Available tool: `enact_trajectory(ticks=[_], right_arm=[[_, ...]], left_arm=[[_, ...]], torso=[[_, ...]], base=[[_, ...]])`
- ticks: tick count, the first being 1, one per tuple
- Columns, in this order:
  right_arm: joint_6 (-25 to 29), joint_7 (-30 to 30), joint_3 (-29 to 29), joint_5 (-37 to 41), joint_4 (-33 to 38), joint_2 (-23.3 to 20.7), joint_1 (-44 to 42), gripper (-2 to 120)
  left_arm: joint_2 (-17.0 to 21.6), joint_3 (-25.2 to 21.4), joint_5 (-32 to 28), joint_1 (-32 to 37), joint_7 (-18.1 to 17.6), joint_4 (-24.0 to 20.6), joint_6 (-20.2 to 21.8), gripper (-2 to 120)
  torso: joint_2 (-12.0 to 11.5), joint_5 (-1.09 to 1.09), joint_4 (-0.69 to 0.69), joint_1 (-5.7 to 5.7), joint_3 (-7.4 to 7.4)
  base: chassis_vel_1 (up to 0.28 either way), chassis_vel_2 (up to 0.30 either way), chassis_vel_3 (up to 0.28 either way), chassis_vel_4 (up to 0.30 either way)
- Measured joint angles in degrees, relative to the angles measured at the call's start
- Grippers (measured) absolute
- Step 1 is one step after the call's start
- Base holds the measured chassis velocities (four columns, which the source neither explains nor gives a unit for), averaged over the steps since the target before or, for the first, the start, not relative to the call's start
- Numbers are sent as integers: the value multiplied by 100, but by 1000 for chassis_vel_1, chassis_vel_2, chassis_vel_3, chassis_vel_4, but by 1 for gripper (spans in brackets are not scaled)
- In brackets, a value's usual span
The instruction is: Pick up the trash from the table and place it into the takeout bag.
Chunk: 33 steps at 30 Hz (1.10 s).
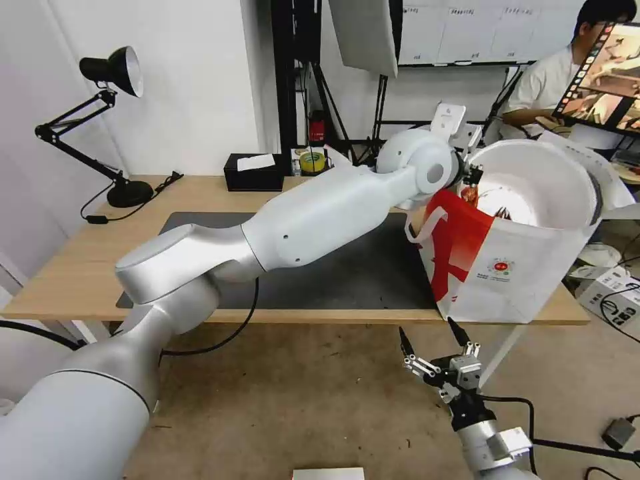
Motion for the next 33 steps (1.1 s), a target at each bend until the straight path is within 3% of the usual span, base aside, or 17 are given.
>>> enact_trajectory(ticks=[2, 5, 10, 13, 18, 21, 22, 25, 26, 32, 33], right_arm=[[0, 0, 0, 0, 0, 0, 0, 100], [0, 0, 0, 0, 0, 0, 0, 100], [0, 0, 0, 0, 0, 0, 0, 100], [0, 0, 0, 0, 0, 0, 0, 100], [0, 0, 0, 0, 0, 0, 0, 100], [0, 0, 0, 0, 0, 0, 0, 100], [0, 0, 0, 0, 0, 0, 0, 100], [0, 0, 0, 0, 0, 0, 0, 100], [0, 0, 0, 0, 0, 0, 0, 100], [0, 0, 0, 0, 0, 0, 0, 100], [0, 0, 0, 0, 0, 0, 0, 100]], left_arm=[[-15, 7, 9, 9, -16, 15, 20, 28], [-27, 8, 18, 35, -27, 39, 28, 45], [5, -61, 21, 59, -28, -2, -23, 59], [156, -100, 33, 66, 9, -204, -302, 74], [474, -101, 100, 68, 72, -513, -675, 86], [1011, -38, 346, 83, 255, -917, -1238, 99], [1011, -38, 346, 83, 255, -917, -1238, 99], [1648, 3, 514, 177, 541, -1426, -1669, 100], [1648, 3, 514, 177, 541, -1426, -1669, 100], [2773, -113, 837, 712, 809, -2393, -2362, 100], [2773, -113, 837, 712, 809, -2393, -2362, 100]], torso=[[0, 0, 0, 0, 0], [0, 0, 0, 0, 0], [0, 0, 0, 0, 0], [0, 0, 0, 0, 0], [0, -1, 0, 0, 0], [0, -1, 0, 0, 0], [0, -1, 0, 0, 0], [0, -2, 1, 0, 0], [0, -2, 1, 0, 0], [0, -3, 0, 0, 0], [0, -3, 0, 0, 0]], base=[[0, 0, 0, 0], [0, 0, 0, 0], [0, 0, 0, 0], [0, 0, 0, 0], [0, 0, 0, 0], [0, 0, 0, 0], [0, 0, 0, 0], [0, 0, 0, 0], [0, 0, 0, 0], [0, 0, 0, 0], [0, 0, 0, 0]])
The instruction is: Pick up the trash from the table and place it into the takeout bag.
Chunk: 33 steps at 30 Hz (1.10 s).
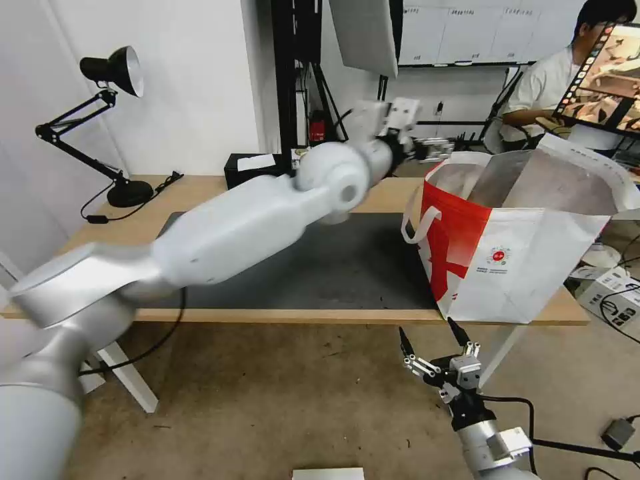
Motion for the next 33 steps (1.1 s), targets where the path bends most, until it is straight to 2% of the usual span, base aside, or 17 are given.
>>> enact_trajectory(ticks=[3, 4, 6, 8, 9, 13, 14, 16, 17, 21, 23, 24, 25, 26, 29, 31, 33], right_arm=[[0, 1, 1, 0, 0, 0, 0, 100], [0, 1, 1, 0, 0, 0, 0, 100], [0, 0, 0, 0, 0, 0, 0, 100], [0, -1, 0, 0, 0, -1, 0, 100], [0, 0, 0, 0, 0, -1, 0, 100], [0, 0, 0, 0, 0, 0, 0, 100], [0, 0, 0, 0, 0, 0, 0, 100], [0, 0, 0, 0, 0, -1, 0, 100], [0, 0, 0, 0, 0, -1, 0, 100], [0, 0, 0, 0, 0, -1, 0, 100], [0, 0, 0, 0, 0, -1, 0, 100], [0, 0, 0, 0, 0, -1, 0, 100], [0, 0, 0, 0, 0, -1, 0, 100], [0, 0, 0, 0, 0, -1, 0, 100], [0, 0, 0, 0, 0, -1, 0, 100], [0, 0, 0, 0, 0, -1, 0, 100], [0, 0, 0, 0, 0, -1, 0, 100]], left_arm=[[688, -218, 342, 503, 172, -401, -255, 100], [688, -218, 342, 503, 172, -401, -255, 100], [1166, -490, 510, 1033, 335, -639, -461, 100], [1321, -610, 588, 1262, 434, -710, -581, 100], [1549, -907, 792, 1654, 627, -807, -740, 100], [1970, -1607, 1195, 2488, 997, -1020, -954, 100], [1970, -1607, 1195, 2488, 997, -1020, -954, 100], [2162, -2086, 1371, 3119, 1166, -1172, -1021, 100], [2162, -2086, 1371, 3119, 1166, -1172, -1021, 100], [2551, -3086, 1872, 4447, 1490, -1420, -1275, 100], [2602, -3310, 1981, 4684, 1535, -1458, -1330, 100], [2661, -3795, 2290, 5227, 1586, -1528, -1434, 100], [2681, -4014, 2465, 5517, 1596, -1546, -1513, 100], [2681, -4014, 2465, 5517, 1596, -1546, -1513, 100], [2591, -4563, 3044, 6383, 1601, -1499, -1902, 100], [2553, -4597, 3098, 6465, 1603, -1479, -1952, 100], [2298, -4846, 3397, 6918, 1702, -1377, -2196, 100]], torso=[[0, 0, 0, 0, 0], [0, 0, 0, 0, 0], [0, 0, 2, 0, -1], [0, -2, 3, 0, 0], [0, 0, 0, 0, 0], [0, 1, 1, 0, 0], [0, 1, 1, 0, 0], [0, 2, 0, 0, -1], [0, 2, 0, 0, -1], [0, 0, 2, 0, -1], [0, 2, 0, 0, -1], [1, 4, 0, -1, -1], [0, 3, 0, 0, -1], [0, 3, 0, 0, -1], [1, 3, 2, -1, -1], [1, 3, 2, -1, -1], [0, 3, -2, 0, 0]], base=[[0, 0, 0, 0], [0, 0, 0, 0], [0, 0, 0, 0], [0, 0, 0, 0], [0, 0, 0, 0], [0, 0, 0, 0], [0, 0, 0, 0], [0, 0, 0, 0], [0, 0, 0, 0], [0, 0, 0, 0], [0, 0, 0, 0], [0, 0, 0, 0], [0, 0, 0, 0], [0, 0, 0, 0], [0, 0, 0, 0], [0, 0, 0, 0], [0, 0, 0, 0]])
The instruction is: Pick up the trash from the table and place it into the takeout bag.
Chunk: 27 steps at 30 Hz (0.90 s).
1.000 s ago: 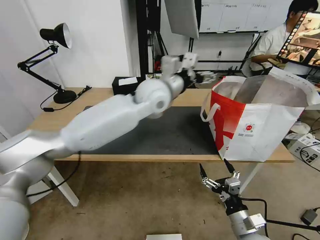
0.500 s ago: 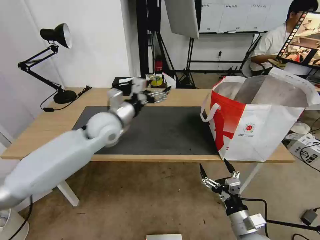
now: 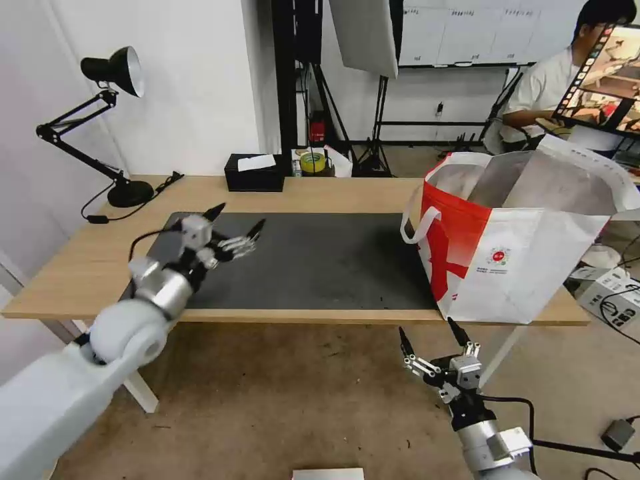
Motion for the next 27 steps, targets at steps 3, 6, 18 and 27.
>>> enact_trajectory(ticks=[3, 6, 18, 27], right_arm=[[0, 0, 1, 0, 0, 0, 0, 100], [0, 1, 0, 0, 0, 0, 0, 100], [0, 0, 0, 0, 0, 0, 0, 100], [0, 0, 0, 0, 0, 0, 0, 100]], left_arm=[[-212, -542, 277, 635, 153, 18, -196, 100], [-377, -1061, 466, 1285, 274, 9, -398, 100], [-1323, -2435, 1011, 3143, 399, -112, -965, 100], [-1780, -2678, 1170, 3678, 398, -62, -1284, 100]], torso=[[0, 0, 0, 1, 0], [0, -1, 3, 0, 0], [0, 0, 3, 0, 0], [0, 0, 2, 0, 0]], base=[[0, 0, 0, 0], [0, 0, 0, 0], [0, 0, 0, 0], [0, 0, 0, 0]])
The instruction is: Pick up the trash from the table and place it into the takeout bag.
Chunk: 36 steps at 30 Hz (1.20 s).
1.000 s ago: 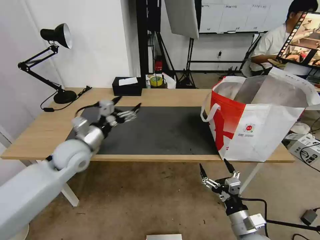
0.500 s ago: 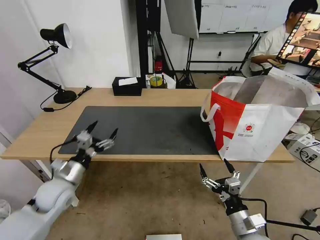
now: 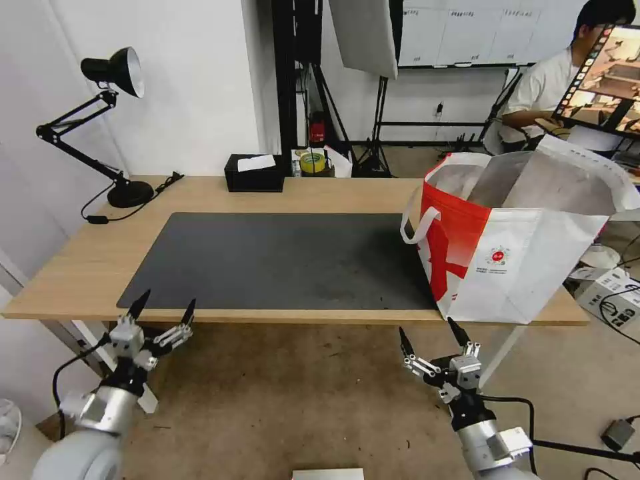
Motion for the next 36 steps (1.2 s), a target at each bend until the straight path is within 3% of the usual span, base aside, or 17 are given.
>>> enact_trajectory(ticks=[18, 36], right_arm=[[0, 0, 0, 0, 0, 0, 0, 100], [0, 0, 0, 0, 0, 0, 0, 100]], left_arm=[[-408, -131, -7, 387, 29, -173, -52, 100], [-430, -154, 4, 468, 39, -218, -67, 100]], torso=[[-1, 0, 0, 0, 0], [-1, 0, 0, 1, 0]], base=[[0, 0, 0, 0], [0, 0, 0, 0]])
